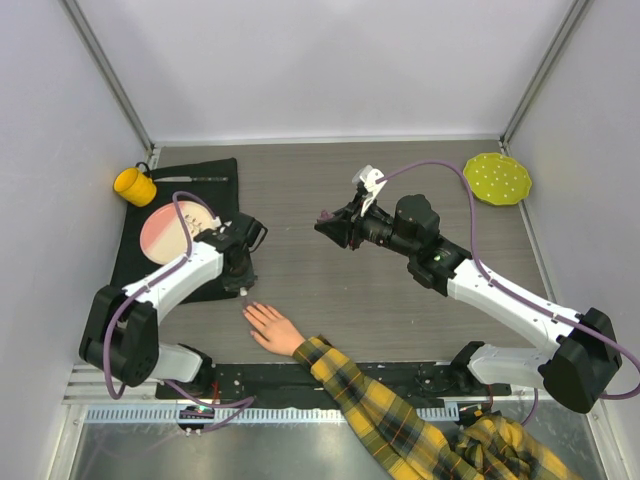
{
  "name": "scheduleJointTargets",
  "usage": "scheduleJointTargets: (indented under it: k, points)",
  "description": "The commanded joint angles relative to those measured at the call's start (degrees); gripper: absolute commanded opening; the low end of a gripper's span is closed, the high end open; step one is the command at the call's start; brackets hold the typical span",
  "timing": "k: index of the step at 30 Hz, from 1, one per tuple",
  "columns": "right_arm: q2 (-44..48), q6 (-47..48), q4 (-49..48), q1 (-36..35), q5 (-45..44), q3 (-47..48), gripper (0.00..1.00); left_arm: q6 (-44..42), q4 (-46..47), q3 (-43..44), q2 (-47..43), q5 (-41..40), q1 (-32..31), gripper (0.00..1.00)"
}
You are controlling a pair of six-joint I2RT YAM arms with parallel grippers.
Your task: Paint the nails
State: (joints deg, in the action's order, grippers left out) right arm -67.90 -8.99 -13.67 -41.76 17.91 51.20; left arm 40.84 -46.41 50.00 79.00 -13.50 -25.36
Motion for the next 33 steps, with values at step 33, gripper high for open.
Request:
scheduleJointTargets:
  k: [33]
  points:
    - [0.6,-0.1,-3.4,0.2,0.1,1.4,0.01,-0.9,-2.6,3.4,-2.5,-0.7,0.2,0.0]
